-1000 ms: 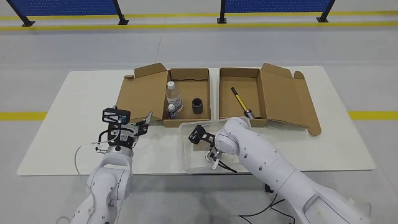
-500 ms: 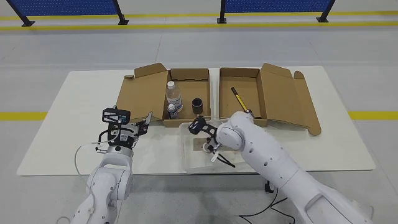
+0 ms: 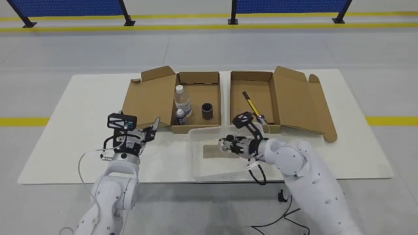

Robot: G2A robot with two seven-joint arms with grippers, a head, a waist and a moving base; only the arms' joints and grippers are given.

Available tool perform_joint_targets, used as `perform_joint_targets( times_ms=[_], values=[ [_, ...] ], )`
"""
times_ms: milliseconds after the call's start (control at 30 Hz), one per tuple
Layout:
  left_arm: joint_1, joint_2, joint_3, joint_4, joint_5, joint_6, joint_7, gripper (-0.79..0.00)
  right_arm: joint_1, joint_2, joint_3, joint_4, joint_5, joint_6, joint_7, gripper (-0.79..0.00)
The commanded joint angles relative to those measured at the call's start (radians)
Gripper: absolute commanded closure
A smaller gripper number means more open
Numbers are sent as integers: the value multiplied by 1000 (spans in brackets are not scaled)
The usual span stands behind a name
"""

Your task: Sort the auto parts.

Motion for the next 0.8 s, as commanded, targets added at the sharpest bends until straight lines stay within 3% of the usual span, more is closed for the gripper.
perform_joint_targets(
  times_ms=[0, 233, 767],
  values=[
    [0, 0, 0, 0, 0, 0, 0, -785, -43, 4, 31, -1, 52, -12, -57, 0],
    [0, 0, 0, 0, 0, 0, 0, -785, -99, 10, 53, -10, 92, -19, -142, 0],
    [0, 0, 0, 0, 0, 0, 0, -785, -51, 25, 55, -67, -69, 69, -131, 0]
  ],
)
